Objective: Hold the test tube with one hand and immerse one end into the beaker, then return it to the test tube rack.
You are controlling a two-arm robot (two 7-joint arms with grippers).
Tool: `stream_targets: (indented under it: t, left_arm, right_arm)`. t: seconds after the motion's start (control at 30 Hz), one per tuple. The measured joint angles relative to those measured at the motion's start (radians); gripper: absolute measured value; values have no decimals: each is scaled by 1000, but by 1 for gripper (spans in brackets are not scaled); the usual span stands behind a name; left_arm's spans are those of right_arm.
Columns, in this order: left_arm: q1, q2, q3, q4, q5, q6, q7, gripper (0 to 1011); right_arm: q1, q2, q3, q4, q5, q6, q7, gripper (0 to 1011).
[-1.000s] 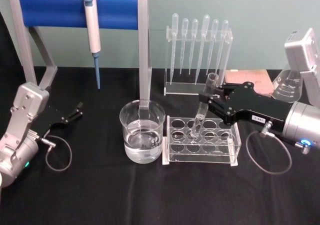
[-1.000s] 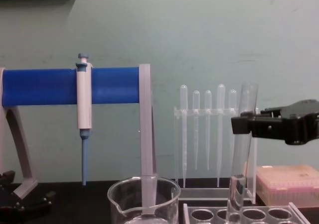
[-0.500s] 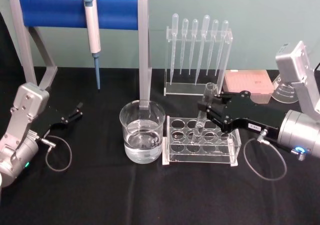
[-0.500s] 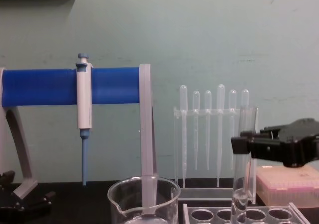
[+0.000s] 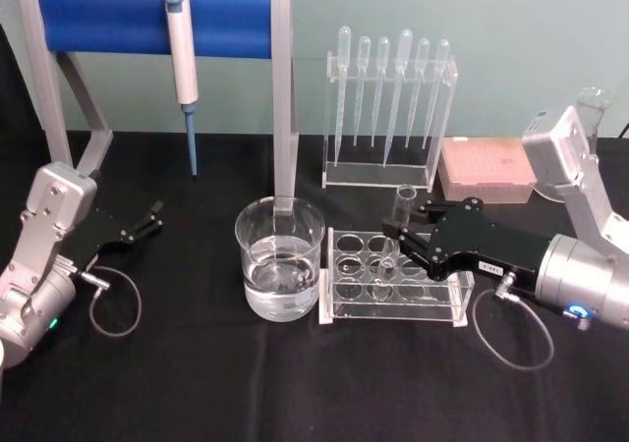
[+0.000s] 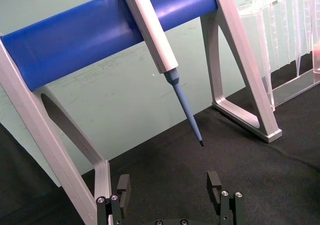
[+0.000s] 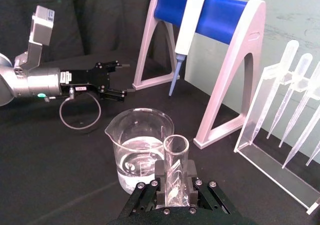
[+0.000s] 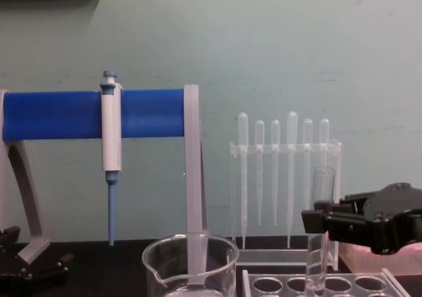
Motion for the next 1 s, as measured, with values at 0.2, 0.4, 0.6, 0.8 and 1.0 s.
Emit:
stream_targets:
  t: [0.2,0.4,0.6,0.8,1.0]
  left_arm:
    - [0,0,0,0,0,0,0,1000]
    - [0,0,0,0,0,0,0,1000]
    - [0,0,0,0,0,0,0,1000]
    - [0,0,0,0,0,0,0,1000]
    - [0,0,0,0,0,0,0,1000]
  right_arm:
    - [-1,-1,-1,1,-5,-2,0,241]
    - [0,0,0,0,-3,-1,0,241]
    - [0,0,0,-1,0,0,0,241]
    - [0,1,1,-2,1,1,0,353]
    - [1,1,1,-2,2,1,1,554]
